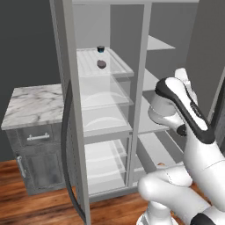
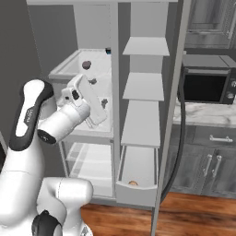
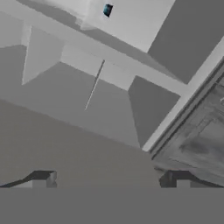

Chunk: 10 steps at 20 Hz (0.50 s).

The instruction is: Take the eggplant and peach from the fridge shelf and place them in the freezer drawer to begin freezing them.

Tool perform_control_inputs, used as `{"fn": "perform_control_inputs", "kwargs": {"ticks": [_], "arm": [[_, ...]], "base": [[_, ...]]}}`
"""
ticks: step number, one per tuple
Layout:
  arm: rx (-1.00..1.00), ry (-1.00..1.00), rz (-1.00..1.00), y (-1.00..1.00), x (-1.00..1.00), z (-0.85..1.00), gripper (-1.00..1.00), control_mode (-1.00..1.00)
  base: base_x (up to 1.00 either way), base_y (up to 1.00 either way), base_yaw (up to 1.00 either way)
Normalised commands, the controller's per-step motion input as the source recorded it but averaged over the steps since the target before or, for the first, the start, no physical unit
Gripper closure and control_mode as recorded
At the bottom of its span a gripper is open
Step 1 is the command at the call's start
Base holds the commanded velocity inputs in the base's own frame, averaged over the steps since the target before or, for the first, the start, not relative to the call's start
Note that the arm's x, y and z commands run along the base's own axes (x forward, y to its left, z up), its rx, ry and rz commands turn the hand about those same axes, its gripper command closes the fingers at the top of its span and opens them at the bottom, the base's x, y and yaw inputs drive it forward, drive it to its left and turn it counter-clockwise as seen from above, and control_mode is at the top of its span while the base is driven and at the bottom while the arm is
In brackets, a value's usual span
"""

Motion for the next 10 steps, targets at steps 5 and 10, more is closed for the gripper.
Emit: {"fn": "perform_control_inputs", "kwargs": {"ticks": [5, 10], "arm": [[-0.79, 0.43, -0.15, 0.18, -0.24, 0.16, -1.00, -1.00], [-0.83, 0.51, -0.15, 0.14, -0.14, 0.12, -1.00, -1.00]], "base": [[0.00, 0.00, 0.00], [0.00, 0.00, 0.00]]}}
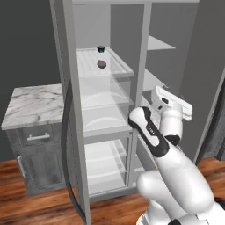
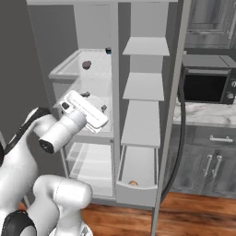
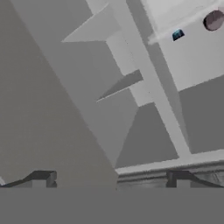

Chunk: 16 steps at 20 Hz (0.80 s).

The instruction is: Take the eggplant and peach from the fridge shelf and place them in the freezer drawer to begin freezing them.

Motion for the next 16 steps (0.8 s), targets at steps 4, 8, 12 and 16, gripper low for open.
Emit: {"fn": "perform_control_inputs", "kwargs": {"ticks": [4, 8, 12, 16], "arm": [[-0.73, 0.50, -0.14, 0.03, -0.13, 0.45, -1.00, -1.00], [-0.53, 0.46, -0.11, 0.01, -0.19, 0.90, -1.00, -1.00], [-0.15, 0.51, -0.09, 0.18, -0.01, 0.88, -1.00, -1.00], [0.09, 0.36, -0.09, 0.22, -0.31, 0.13, -1.00, -1.00]], "base": [[0.00, 0.00, 0.00], [0.00, 0.00, 0.00], [0.00, 0.00, 0.00], [0.00, 0.00, 0.00]]}}
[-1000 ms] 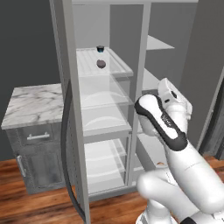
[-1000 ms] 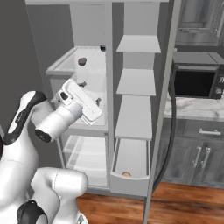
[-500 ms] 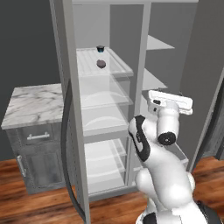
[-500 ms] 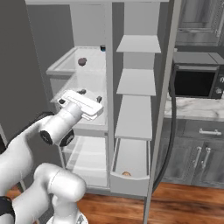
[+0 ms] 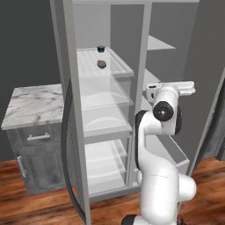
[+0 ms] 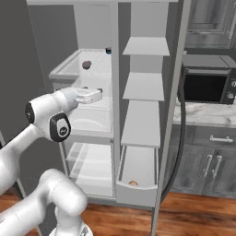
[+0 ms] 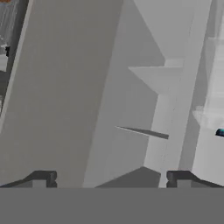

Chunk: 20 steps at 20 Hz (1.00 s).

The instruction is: Take the eggplant and peach from the fridge shelf and place them in the freezer drawer to begin freezing them.

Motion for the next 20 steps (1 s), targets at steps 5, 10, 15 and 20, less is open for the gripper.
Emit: {"fn": "perform_control_inputs", "kwargs": {"ticks": [5, 10, 15, 20], "arm": [[0.31, 0.01, 0.00, 0.24, -0.41, -0.01, -1.00, -1.00], [0.40, 0.02, 0.00, 0.23, -0.25, 0.22, -1.00, -1.00], [0.45, 0.16, 0.06, 0.00, -0.13, 0.64, -1.00, -1.00], [0.17, 0.25, 0.20, 0.06, 0.13, 0.21, -1.00, -1.00]], "base": [[0.00, 0.00, 0.00], [0.00, 0.00, 0.00], [0.00, 0.00, 0.00], [0.00, 0.00, 0.00]]}}
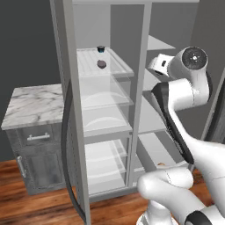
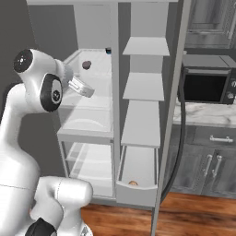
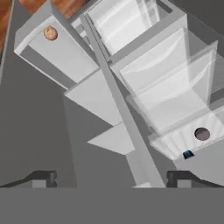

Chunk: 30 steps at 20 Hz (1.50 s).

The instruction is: Take the eggplant and peach from the fridge shelf and place them in the freezer drawer to begin freezing them.

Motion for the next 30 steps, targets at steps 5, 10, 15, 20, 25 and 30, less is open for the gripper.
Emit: {"fn": "perform_control_inputs", "kwargs": {"ticks": [5, 10, 15, 20, 25, 30], "arm": [[0.00, -0.02, 0.04, -0.01, -0.06, -0.05, -1.00, -1.00], [0.00, -0.10, 0.46, 0.06, -0.10, -0.57, -1.00, -1.00], [0.08, -0.02, 0.47, 0.53, 0.48, 0.07, -1.00, -1.00], [-0.09, 0.06, 0.11, 0.86, 0.56, 0.44, -1.00, -1.00], [-0.14, 0.14, 0.00, 0.41, 0.41, 0.29, -1.00, -1.00], [-0.10, 0.01, 0.00, 0.00, 0.36, -0.19, -1.00, -1.00]], "base": [[0.00, 0.00, 0.00], [0.00, 0.00, 0.00], [0.00, 0.00, 0.00], [0.00, 0.00, 0.00], [0.00, 0.00, 0.00], [0.00, 0.00, 0.00]]}}
